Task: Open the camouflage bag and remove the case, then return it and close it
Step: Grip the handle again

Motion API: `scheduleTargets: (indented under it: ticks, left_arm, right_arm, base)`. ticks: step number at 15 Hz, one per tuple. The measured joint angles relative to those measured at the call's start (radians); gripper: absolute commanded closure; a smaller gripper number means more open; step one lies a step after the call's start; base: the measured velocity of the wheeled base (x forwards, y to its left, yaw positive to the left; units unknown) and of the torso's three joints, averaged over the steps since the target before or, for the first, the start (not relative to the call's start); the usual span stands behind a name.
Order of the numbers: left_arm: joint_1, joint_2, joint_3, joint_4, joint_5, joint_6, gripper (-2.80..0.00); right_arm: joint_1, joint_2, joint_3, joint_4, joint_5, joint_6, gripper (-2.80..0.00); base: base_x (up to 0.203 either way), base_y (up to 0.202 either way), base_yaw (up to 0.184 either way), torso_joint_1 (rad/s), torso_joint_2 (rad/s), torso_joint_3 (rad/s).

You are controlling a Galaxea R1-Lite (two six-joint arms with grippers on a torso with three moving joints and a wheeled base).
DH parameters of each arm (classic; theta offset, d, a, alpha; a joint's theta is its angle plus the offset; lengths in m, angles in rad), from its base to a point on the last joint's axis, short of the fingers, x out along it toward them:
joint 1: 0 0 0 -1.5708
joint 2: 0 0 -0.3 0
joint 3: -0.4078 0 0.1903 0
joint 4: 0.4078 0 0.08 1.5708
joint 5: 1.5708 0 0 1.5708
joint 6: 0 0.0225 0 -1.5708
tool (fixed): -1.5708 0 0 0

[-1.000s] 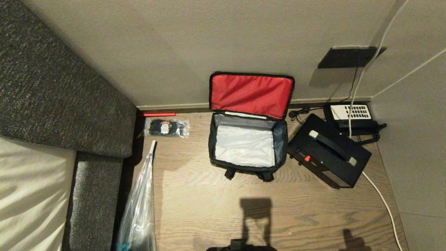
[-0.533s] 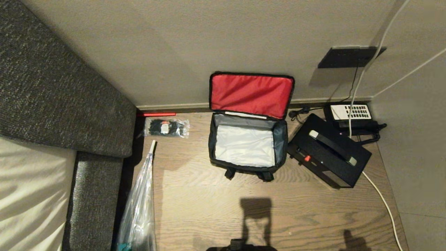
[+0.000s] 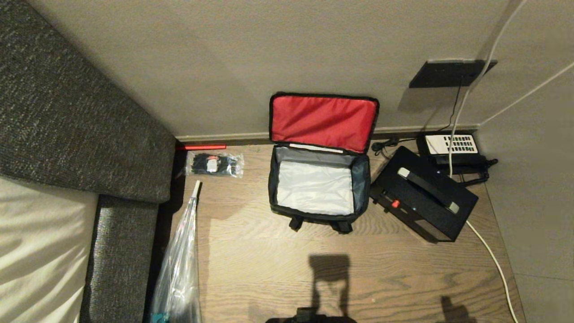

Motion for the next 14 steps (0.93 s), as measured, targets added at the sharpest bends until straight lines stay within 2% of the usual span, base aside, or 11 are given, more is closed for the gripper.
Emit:
scheduleTargets:
  ticks: [8, 10, 14]
  left_arm:
    - [0.000, 0.000, 0.000, 0.000, 0.000, 0.000, 0.00]
    - [0.000, 0.000, 0.000, 0.000, 0.000, -0.001, 0.00]
    - [0.000, 0.000, 0.000, 0.000, 0.000, 0.000, 0.00]
  right_arm:
    - [0.000, 0.000, 0.000, 0.000, 0.001, 0.001, 0.00]
    - [0.000, 0.001, 0.000, -0.001, -0.004, 0.025, 0.00]
    - [0.000, 0.002, 0.001, -0.002, 0.005, -0.009, 0.00]
  base:
    - [0.000, 0.000, 0.000, 0.000, 0.00, 0.000]
    - [0.000, 0.000, 0.000, 0.000, 0.00, 0.000]
    - [0.000, 0.000, 0.000, 0.000, 0.00, 0.000]
